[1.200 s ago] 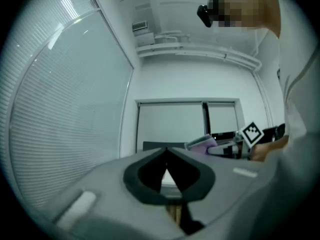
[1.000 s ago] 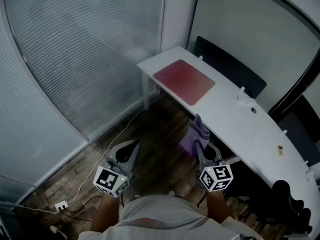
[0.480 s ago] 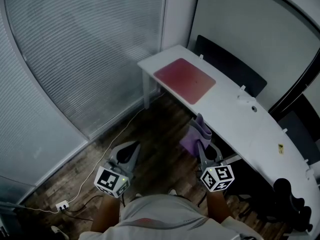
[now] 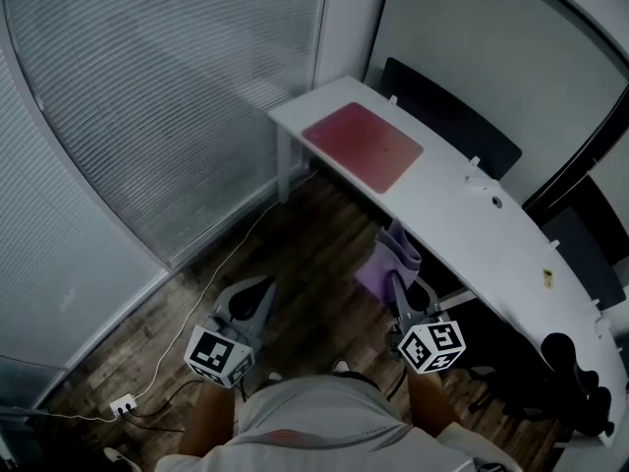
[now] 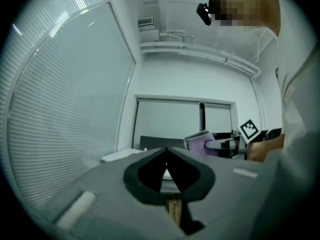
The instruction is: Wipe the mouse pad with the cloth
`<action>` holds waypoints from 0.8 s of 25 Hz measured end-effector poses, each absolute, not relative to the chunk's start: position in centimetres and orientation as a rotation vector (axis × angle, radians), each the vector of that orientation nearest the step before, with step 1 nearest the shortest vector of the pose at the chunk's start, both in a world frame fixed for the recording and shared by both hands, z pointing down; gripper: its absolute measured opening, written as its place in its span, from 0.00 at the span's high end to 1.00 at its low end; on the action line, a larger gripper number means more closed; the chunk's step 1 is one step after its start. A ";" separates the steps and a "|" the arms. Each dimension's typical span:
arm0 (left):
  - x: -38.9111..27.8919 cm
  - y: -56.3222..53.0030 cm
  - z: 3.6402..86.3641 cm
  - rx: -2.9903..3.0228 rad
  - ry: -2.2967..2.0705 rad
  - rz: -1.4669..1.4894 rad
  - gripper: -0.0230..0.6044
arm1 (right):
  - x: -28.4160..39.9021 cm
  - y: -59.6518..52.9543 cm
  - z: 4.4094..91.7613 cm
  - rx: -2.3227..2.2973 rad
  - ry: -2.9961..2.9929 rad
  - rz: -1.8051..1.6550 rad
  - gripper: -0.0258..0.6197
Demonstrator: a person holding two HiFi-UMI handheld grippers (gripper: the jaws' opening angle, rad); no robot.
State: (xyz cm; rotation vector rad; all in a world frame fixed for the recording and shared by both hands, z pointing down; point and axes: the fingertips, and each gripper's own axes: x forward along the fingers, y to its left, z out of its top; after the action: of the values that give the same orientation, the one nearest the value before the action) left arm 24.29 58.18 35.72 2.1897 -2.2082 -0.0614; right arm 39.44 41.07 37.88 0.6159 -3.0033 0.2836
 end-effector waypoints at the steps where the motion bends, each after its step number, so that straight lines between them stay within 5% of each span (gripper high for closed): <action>1: 23.8 58.7 36.0 2.193 -2.199 -0.061 0.96 | 39.0 41.6 38.0 0.627 -3.001 0.284 0.89; 20: 13.3 55.6 38.9 2.093 -2.234 -0.039 0.96 | 27.8 37.1 41.2 0.568 -2.982 0.345 0.88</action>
State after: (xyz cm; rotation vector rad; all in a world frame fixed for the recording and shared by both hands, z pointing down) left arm 13.26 55.61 38.94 2.0935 -2.2342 -0.0390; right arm 27.84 37.12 41.23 0.5675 -2.9817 0.3449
